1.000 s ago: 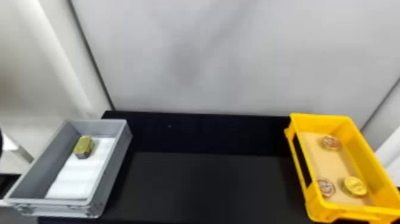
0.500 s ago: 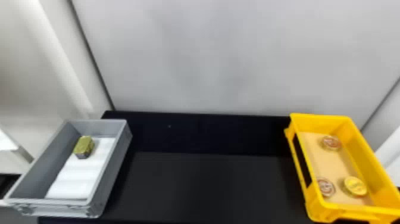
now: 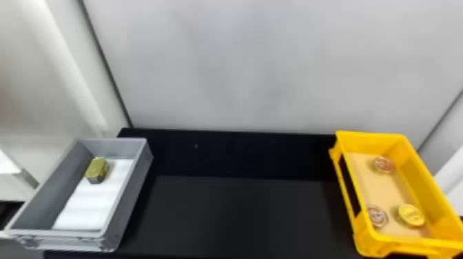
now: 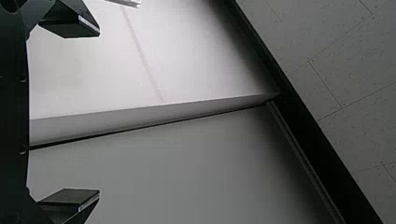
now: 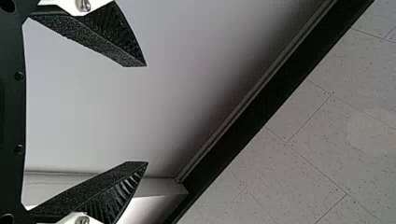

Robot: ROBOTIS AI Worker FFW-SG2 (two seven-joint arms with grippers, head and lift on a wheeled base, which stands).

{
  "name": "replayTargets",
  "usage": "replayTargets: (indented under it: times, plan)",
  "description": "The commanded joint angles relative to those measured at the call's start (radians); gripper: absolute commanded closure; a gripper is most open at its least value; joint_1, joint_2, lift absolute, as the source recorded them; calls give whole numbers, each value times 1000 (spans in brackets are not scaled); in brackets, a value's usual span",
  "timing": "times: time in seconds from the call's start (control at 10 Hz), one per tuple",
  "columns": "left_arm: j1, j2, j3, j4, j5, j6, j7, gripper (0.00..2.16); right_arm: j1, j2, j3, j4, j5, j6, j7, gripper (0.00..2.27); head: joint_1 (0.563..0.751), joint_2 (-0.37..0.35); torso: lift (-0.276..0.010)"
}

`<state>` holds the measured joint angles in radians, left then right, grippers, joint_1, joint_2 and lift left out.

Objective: Pick up the round yellow can and place it in the yellow rectangular box

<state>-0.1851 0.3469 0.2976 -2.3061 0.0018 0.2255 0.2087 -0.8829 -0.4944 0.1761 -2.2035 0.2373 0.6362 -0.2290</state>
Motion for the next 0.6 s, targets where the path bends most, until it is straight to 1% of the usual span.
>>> replayTargets:
  times: [0.0,0.3,0.4,0.5]
  plan:
    - [-1,0,0,-1,-2,3,0,70,25,0,-15,-12,17,-4,0,-2,694,54,-3]
    - [-4,1,-3,-1,-2,6,0,70,28,0,-23,-18,21,-4,-9,-2,694,54,-3]
    - [-5,3,-4,-1,-3,9,0,70,24,0,-16,-25,19,31,-23,-2,694,54,-3]
    - [-5,5,-4,-1,-5,11,0,70,22,0,-15,-28,13,36,-32,-2,694,54,-3]
